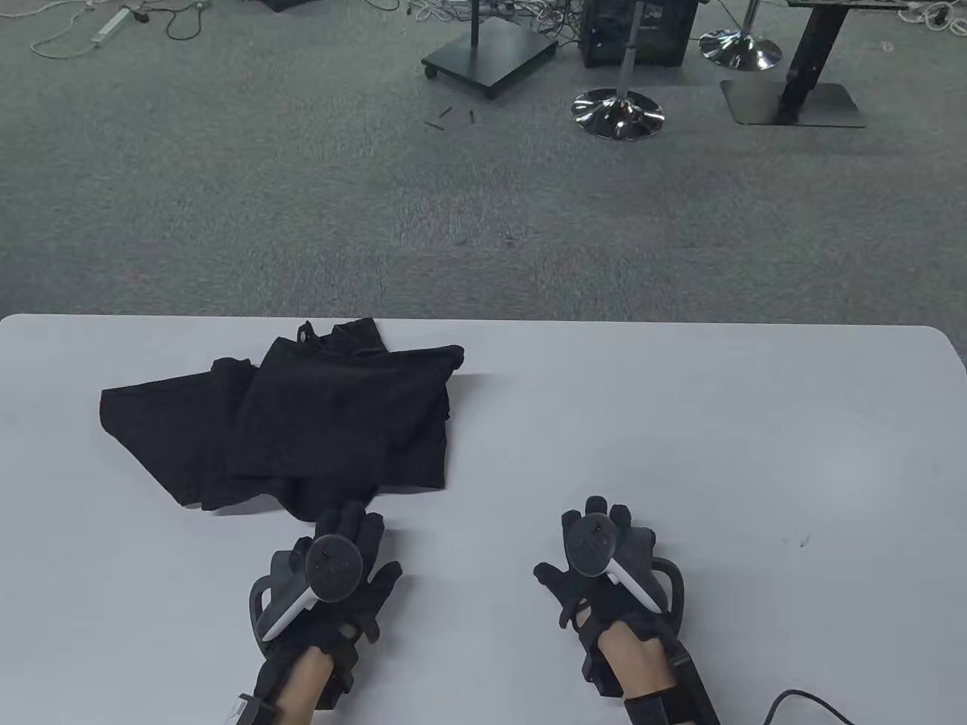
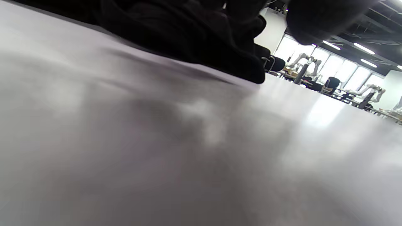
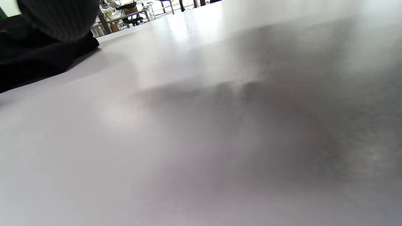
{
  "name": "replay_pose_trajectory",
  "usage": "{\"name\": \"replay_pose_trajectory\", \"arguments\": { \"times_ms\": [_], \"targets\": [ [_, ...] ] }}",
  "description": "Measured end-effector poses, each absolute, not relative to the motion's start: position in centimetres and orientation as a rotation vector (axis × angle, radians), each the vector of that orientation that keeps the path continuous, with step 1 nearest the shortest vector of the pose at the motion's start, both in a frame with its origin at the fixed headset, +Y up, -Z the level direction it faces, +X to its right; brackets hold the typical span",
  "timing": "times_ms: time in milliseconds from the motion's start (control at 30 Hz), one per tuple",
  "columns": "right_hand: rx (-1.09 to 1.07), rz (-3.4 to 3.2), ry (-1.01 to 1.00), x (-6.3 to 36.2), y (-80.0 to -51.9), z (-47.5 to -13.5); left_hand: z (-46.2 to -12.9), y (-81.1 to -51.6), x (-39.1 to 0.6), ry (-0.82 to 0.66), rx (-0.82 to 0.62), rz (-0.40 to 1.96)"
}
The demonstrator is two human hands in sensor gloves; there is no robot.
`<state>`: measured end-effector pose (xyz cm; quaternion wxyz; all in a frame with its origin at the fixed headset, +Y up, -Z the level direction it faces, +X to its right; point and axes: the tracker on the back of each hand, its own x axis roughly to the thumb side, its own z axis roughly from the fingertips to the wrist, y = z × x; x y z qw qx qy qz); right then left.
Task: Fold trousers
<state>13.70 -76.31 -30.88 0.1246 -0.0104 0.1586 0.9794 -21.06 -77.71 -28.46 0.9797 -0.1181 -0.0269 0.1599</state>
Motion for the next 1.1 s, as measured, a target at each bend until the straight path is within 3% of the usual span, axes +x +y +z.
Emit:
{"name": "replay_pose_trajectory", "arguments": {
  "times_ms": [700, 1100],
  "targets": [
    [-0.038, 2.843, 0.465, 13.9, -76.4, -30.9, -28.6, -77.5, -21.2, -0.053, -0.233, 0.327],
    [-0.003, 2.828, 0.462, 13.7, -76.1, -31.0, -31.3, -74.8, -25.3, 0.11, -0.208, 0.366]
  ]
}}
